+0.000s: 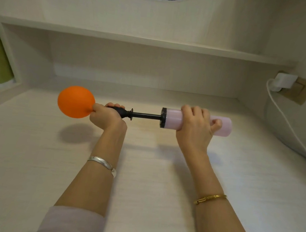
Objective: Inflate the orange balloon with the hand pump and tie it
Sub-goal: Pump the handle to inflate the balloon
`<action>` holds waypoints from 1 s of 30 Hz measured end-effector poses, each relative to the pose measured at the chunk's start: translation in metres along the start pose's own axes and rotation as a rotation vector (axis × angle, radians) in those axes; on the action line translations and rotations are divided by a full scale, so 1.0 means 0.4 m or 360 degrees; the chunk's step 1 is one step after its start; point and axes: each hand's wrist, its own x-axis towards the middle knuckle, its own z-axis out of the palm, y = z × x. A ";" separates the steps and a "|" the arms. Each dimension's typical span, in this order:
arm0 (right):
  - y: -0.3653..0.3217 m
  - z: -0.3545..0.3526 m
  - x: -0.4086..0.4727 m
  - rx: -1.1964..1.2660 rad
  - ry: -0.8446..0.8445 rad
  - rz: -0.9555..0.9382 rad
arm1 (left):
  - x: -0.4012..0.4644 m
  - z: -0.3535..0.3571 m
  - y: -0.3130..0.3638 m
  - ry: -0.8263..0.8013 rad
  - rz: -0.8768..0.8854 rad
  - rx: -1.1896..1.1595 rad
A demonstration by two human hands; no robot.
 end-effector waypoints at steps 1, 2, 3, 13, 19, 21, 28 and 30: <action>0.015 -0.003 0.002 -0.0006 -0.0007 0.0033 | 0.008 -0.001 0.004 0.0015 -0.0003 0.0018; 0.028 -0.005 0.003 -0.0013 -0.0021 0.0063 | 0.018 -0.002 0.008 0.0031 -0.0007 0.0033; 0.036 -0.006 0.002 -0.0021 -0.0036 0.0085 | 0.028 -0.004 0.012 0.0047 -0.0009 0.0042; -0.075 0.001 -0.027 0.0067 -0.0148 -0.0015 | -0.018 0.008 -0.011 -0.0059 0.0022 0.0023; -0.024 -0.009 -0.012 -0.0009 -0.0107 0.0079 | -0.007 0.006 -0.002 -0.0023 0.0012 0.0056; 0.004 -0.014 -0.007 -0.0016 -0.0110 0.0131 | 0.015 0.001 0.009 0.0024 0.0016 0.0064; -0.011 -0.014 -0.007 -0.0013 -0.0088 0.0127 | 0.029 -0.008 0.013 0.0084 0.0002 0.0066; -0.042 -0.013 -0.012 0.0023 -0.0073 0.0102 | 0.008 0.001 0.001 0.0045 0.0018 0.0062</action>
